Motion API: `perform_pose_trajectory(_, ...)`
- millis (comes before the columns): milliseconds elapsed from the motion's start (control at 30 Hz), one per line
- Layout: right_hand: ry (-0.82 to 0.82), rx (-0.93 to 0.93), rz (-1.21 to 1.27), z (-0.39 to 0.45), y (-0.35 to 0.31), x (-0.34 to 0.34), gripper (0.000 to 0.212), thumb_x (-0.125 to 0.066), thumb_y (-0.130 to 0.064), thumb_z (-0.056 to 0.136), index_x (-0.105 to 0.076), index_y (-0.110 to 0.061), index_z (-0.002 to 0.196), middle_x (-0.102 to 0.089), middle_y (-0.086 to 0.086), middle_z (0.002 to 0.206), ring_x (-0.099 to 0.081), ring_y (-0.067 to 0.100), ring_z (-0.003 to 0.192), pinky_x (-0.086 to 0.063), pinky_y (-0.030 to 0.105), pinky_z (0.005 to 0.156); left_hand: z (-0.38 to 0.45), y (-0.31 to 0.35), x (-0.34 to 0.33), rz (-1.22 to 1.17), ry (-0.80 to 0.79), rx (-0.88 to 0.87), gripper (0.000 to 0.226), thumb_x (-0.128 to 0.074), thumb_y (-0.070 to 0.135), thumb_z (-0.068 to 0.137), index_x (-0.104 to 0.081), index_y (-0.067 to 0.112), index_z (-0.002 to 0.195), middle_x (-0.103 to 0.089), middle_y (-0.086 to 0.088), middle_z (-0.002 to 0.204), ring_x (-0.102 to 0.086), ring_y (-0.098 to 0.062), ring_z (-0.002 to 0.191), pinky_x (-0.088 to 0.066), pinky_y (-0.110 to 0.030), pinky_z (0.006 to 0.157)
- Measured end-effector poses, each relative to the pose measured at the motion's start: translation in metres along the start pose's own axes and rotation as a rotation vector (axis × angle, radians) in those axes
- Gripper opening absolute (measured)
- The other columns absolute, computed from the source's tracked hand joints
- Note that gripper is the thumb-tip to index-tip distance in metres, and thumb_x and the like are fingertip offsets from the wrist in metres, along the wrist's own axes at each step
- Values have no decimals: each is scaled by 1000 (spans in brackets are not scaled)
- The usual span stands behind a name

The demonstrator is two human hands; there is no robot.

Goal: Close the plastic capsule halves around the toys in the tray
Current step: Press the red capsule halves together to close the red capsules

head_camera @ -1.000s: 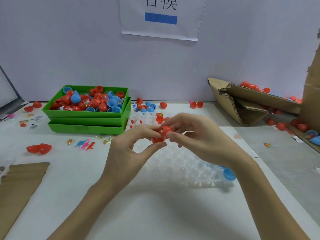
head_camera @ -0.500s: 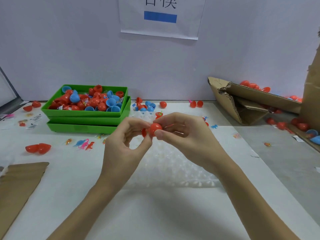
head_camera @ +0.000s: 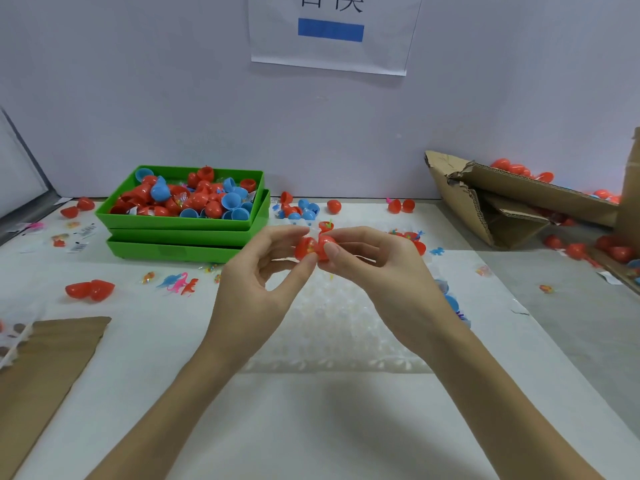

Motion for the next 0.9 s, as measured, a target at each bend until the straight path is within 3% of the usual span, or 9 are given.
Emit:
perform_pose_trajectory(133, -13, 15, 15, -1, -1, -2, 17, -75, -21, 93, -76, -17, 108, -79, -4, 98, -75, 12, 96, -57, 18, 84, -1, -6, -4, -6, -47, 33, 21, -71, 6, 97, -73, 17, 115, -77, 4, 106, -74, -20, 103, -60, -27, 89)
perform_pose_trajectory(267, 6, -52, 159, -2, 9, -5, 19, -74, -20, 93, -75, -11, 110, -78, 5, 103, -74, 19, 102, -58, 33, 97, 0, -7, 0, -44, -24, 53, 15, -72, 3, 95, -72, 14, 106, -77, 0, 101, -75, -19, 99, -59, -23, 87)
perform_pose_trajectory(367, -7, -96, 124, -2, 13, -7, 19, -76, -21, 91, -76, -14, 109, -79, 2, 102, -75, 16, 101, -57, 35, 99, 1, -9, 2, -20, -12, 47, 13, -74, 1, 93, -74, 11, 100, -78, 2, 97, -75, -15, 96, -59, -21, 86)
perform_pose_trajectory(533, -19, -143, 115, -5, 20, -11, 22, -79, -25, 89, -77, -18, 109, -78, 4, 106, -73, 19, 106, -52, 47, 105, -3, -1, 0, 156, -44, -86, 18, -71, -2, 95, -75, 14, 104, -77, 7, 102, -73, -19, 104, -57, -21, 91)
perform_pose_trajectory(633, 21, -103, 104, -4, 16, -8, 23, -78, -26, 89, -77, -16, 109, -78, 1, 103, -74, 16, 101, -55, 42, 102, -3, 4, -1, 191, -53, -142, 17, -64, 9, 99, -74, 15, 112, -76, 5, 107, -72, -18, 106, -56, -20, 91)
perform_pose_trajectory(733, -1, -86, 77, -4, 12, -8, 21, -77, -23, 91, -76, -16, 111, -79, -1, 102, -75, 16, 99, -59, 37, 96, -3, 2, 2, 174, -11, -136, 17, -68, 2, 98, -73, 11, 111, -76, 1, 107, -74, -20, 104, -59, -26, 92)
perform_pose_trajectory(833, 6, -58, 23, -4, 9, -8, 19, -76, -20, 91, -77, -16, 110, -79, -2, 101, -75, 15, 96, -60, 34, 94, -2, -3, 6, 5, 44, -38, 29, -76, 3, 91, -59, 10, 112, -77, -3, 107, -76, -19, 103, -59, -25, 91)
perform_pose_trajectory(900, 19, -34, 9, -5, 7, -9, 19, -76, -21, 92, -77, -17, 110, -79, -3, 100, -75, 14, 95, -60, 32, 93, -1, -4, 8, -42, 63, -25, 28, -76, 7, 90, -60, 10, 114, -79, 0, 105, -76, -17, 103, -59, -24, 90)
Point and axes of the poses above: each hand's wrist, its own z-axis towards the middle knuckle, its own x-axis out of the back of the hand, y = z × x, the point moved 8 cm from there along z, towards the middle knuckle
